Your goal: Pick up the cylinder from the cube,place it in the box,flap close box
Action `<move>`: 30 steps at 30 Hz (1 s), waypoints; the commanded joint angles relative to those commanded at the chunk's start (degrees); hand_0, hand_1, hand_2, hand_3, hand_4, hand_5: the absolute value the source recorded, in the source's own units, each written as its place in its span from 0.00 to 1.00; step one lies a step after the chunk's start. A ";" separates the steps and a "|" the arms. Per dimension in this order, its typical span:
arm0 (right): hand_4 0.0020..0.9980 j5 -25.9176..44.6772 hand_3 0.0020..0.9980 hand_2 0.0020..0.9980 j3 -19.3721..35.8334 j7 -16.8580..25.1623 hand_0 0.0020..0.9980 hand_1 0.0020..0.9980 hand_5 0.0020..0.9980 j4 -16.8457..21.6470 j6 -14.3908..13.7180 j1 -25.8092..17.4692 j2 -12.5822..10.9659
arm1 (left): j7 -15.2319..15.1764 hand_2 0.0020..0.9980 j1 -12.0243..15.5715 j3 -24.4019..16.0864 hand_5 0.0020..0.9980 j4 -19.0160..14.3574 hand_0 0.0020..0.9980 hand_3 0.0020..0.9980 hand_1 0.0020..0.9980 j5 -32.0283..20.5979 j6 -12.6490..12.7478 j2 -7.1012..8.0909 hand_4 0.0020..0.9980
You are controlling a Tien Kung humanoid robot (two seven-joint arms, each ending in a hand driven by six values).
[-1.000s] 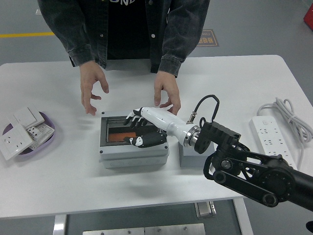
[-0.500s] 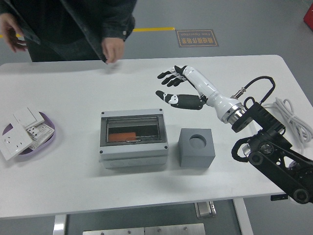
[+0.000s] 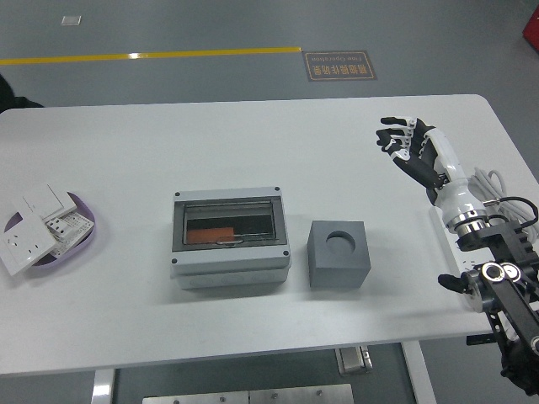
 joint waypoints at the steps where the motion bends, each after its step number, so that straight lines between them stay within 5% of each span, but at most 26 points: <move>1: 0.74 0.27 0.68 0.69 0.82 0.19 0.66 0.67 0.39 -0.10 -0.14 -0.25 0.12 | 0.00 0.60 -0.04 0.02 0.30 0.00 0.64 0.68 0.67 0.00 -0.01 0.09 0.74; 30: 0.77 -0.44 0.68 0.69 12.81 2.90 0.66 0.66 0.39 2.18 -1.28 -5.21 0.12 | -0.50 0.60 -0.52 -0.56 0.31 0.00 0.64 0.68 0.67 -1.35 0.26 0.17 0.74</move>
